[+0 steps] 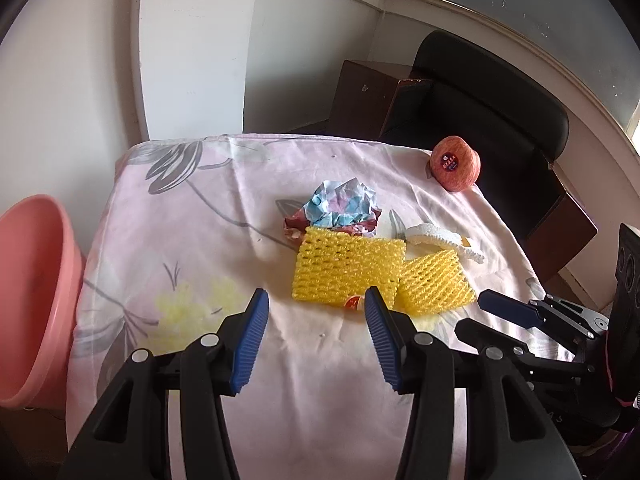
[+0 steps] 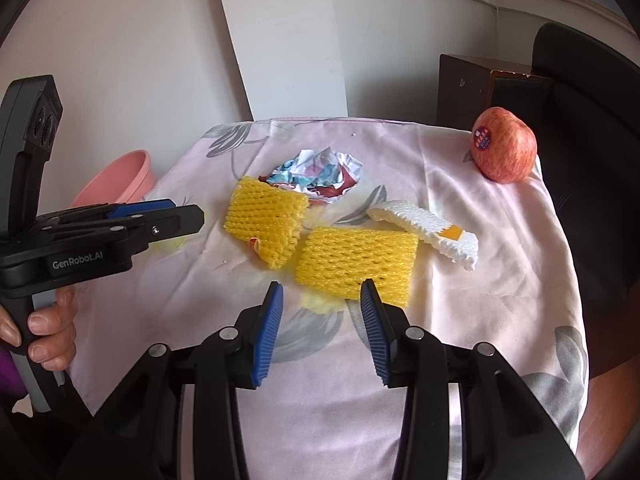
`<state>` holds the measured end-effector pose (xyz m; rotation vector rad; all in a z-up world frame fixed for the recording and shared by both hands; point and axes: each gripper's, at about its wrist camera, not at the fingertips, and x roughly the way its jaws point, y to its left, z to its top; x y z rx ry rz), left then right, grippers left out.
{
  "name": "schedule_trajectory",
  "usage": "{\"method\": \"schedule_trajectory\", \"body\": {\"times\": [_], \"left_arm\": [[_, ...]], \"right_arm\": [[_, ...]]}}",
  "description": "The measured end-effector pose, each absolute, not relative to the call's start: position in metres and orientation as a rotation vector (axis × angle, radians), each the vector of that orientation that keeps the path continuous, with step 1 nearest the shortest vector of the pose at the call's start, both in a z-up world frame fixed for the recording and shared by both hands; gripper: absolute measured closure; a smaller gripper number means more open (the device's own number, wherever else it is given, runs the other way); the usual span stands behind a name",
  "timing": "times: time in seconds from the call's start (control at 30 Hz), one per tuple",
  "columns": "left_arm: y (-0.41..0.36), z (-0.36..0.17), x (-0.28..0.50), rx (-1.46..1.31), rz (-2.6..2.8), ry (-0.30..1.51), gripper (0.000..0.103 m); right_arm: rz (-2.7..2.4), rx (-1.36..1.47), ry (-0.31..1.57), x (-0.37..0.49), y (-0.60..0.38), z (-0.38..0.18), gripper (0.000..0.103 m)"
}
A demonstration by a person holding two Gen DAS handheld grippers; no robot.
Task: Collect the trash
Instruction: 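Grasp the blue-white foil wrapper with the left tool while the right tool grasps the white foam strip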
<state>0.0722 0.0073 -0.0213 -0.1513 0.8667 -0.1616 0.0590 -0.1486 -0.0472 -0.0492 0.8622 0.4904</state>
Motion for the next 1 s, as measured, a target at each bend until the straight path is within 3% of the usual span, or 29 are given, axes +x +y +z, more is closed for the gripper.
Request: {"method": "schedule_trajectory", "body": {"times": [0.33, 0.8, 0.87, 0.9, 0.97, 1.0], "left_arm": [[-0.007, -0.011, 0.133, -0.092, -0.156, 0.852, 0.054], [-0.014, -0.062, 0.196, -0.046, -0.187, 0.983, 0.054], [-0.018, -0.063, 0.193, -0.021, -0.184, 0.977, 0.065], [-0.019, -0.062, 0.192, -0.017, -0.189, 0.976, 0.077], [-0.019, -0.061, 0.188, -0.026, -0.192, 0.972, 0.078], [-0.018, -0.06, 0.185, -0.033, -0.194, 0.966, 0.081]], "right_arm": [[0.452, 0.009, 0.847, 0.071, -0.179, -0.046, 0.062], [0.446, 0.052, 0.853, 0.106, -0.213, -0.045, 0.062], [0.449, 0.045, 0.853, 0.112, -0.215, -0.045, 0.062], [0.45, 0.044, 0.853, 0.116, -0.217, -0.046, 0.062], [0.455, 0.042, 0.86, 0.123, -0.218, -0.046, 0.059], [0.46, 0.042, 0.868, 0.127, -0.219, -0.047, 0.053]]}}
